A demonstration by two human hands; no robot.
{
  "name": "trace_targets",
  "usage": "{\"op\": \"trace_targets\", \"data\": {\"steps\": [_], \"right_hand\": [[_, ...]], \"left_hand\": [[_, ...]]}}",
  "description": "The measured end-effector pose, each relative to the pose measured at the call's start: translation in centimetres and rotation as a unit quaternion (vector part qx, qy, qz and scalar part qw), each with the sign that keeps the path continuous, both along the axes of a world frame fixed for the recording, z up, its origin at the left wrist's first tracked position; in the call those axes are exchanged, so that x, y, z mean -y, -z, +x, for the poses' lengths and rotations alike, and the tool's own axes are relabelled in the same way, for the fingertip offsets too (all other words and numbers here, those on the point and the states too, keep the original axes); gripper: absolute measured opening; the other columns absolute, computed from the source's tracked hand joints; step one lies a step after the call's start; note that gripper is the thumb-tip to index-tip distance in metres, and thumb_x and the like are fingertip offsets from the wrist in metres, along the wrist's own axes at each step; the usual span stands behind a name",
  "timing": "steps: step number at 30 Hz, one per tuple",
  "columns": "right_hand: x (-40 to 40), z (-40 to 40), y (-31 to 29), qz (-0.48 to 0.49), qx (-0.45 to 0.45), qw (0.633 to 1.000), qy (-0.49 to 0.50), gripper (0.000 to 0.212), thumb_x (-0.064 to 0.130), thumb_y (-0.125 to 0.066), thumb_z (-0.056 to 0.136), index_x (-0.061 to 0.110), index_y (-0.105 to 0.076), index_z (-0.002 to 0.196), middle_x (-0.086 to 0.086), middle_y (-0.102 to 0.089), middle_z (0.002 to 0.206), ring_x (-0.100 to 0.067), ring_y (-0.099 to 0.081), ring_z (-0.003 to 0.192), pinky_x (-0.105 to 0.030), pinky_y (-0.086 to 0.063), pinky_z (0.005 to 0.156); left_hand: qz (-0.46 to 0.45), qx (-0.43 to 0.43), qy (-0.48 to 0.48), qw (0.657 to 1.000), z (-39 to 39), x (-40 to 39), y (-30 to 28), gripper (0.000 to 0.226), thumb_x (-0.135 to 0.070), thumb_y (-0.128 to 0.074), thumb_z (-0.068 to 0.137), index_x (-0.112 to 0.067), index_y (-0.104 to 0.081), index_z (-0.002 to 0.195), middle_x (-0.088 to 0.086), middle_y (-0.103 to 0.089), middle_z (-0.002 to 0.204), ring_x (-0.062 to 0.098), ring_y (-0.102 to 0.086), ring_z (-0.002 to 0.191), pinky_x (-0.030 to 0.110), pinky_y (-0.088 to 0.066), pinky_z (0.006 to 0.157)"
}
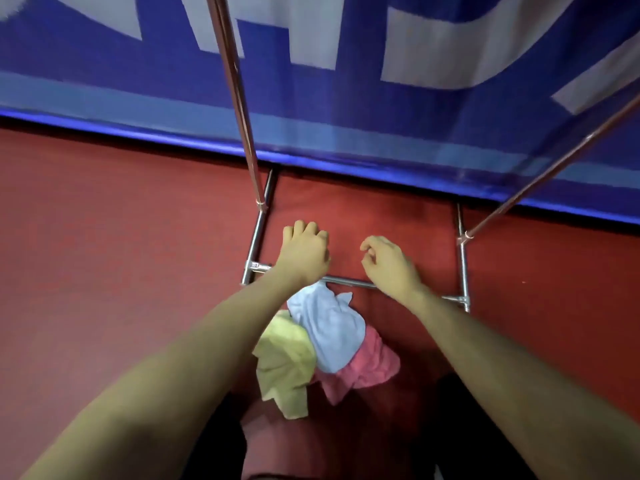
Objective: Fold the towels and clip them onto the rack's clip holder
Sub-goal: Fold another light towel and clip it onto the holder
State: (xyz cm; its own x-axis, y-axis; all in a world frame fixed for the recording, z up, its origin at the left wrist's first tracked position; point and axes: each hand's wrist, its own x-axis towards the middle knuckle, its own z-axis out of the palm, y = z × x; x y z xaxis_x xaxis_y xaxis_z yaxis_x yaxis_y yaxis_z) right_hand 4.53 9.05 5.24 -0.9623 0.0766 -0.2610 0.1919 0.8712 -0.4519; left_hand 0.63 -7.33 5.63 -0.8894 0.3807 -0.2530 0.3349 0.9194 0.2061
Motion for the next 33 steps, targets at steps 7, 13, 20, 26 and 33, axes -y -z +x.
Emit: {"op": "trace_targets", "data": {"steps": [7, 13, 20, 26, 33], "right_hand": [[-1.9, -1.3, 12.6, -0.008, 0.103, 0.995, 0.0, 0.019, 0.006, -0.051, 0.081, 0.011, -0.064, 0.094, -0.008, -0.064, 0.098, -0.031, -0.06, 0.093, -0.037, -0.048, 0.077], [-1.9, 1.1, 22.8, -0.008, 0.221, 0.975, 0.029, 0.028, 0.01, -0.05, 0.084, 0.011, -0.062, 0.109, -0.012, -0.065, 0.114, -0.034, -0.058, 0.107, -0.041, -0.045, 0.089], [-1.2, 2.6, 26.7, 0.073, 0.291, 0.953, -0.04, 0.016, 0.026, -0.051, 0.088, 0.024, -0.057, 0.102, 0.0, -0.063, 0.107, -0.026, -0.048, 0.111, -0.032, -0.021, 0.079], [-0.7, 2.4, 23.5, -0.075, 0.125, 0.989, 0.014, 0.027, 0.031, -0.041, 0.081, 0.018, -0.063, 0.089, 0.002, -0.064, 0.092, -0.025, -0.054, 0.095, -0.034, -0.029, 0.083], [-1.2, 2.0, 15.0, -0.157, 0.001, 0.985, 0.068, 0.016, 0.02, -0.047, 0.082, 0.021, -0.063, 0.085, 0.011, -0.06, 0.068, -0.014, -0.058, 0.068, -0.049, -0.043, 0.087]], "left_hand": [[-0.014, 0.136, -0.003, 0.991, -0.6, -1.3, 12.9, 0.033, -0.02, -0.046, 0.089, -0.01, -0.054, 0.119, 0.008, -0.049, 0.123, 0.03, -0.037, 0.115, 0.039, -0.027, 0.095], [-0.02, 0.222, -0.018, 0.975, 1.7, -1.2, 21.4, 0.037, -0.023, -0.046, 0.091, -0.013, -0.05, 0.126, 0.005, -0.046, 0.129, 0.029, -0.034, 0.12, 0.038, -0.025, 0.098], [-0.036, 0.257, 0.037, 0.965, 3.5, -2.0, 25.3, 0.053, -0.029, -0.049, 0.091, -0.019, -0.033, 0.14, 0.003, -0.037, 0.141, 0.029, -0.033, 0.123, 0.04, -0.026, 0.099], [-0.005, 0.266, 0.001, 0.964, 3.9, -2.8, 23.6, 0.061, -0.033, -0.049, 0.091, -0.021, -0.024, 0.145, 0.003, -0.035, 0.142, 0.03, -0.033, 0.125, 0.041, -0.026, 0.101], [0.063, 0.189, -0.039, 0.979, 3.5, -3.0, 16.5, 0.036, -0.038, -0.044, 0.095, -0.015, -0.047, 0.122, 0.002, -0.05, 0.126, 0.025, -0.04, 0.117, 0.037, -0.029, 0.089]]}}
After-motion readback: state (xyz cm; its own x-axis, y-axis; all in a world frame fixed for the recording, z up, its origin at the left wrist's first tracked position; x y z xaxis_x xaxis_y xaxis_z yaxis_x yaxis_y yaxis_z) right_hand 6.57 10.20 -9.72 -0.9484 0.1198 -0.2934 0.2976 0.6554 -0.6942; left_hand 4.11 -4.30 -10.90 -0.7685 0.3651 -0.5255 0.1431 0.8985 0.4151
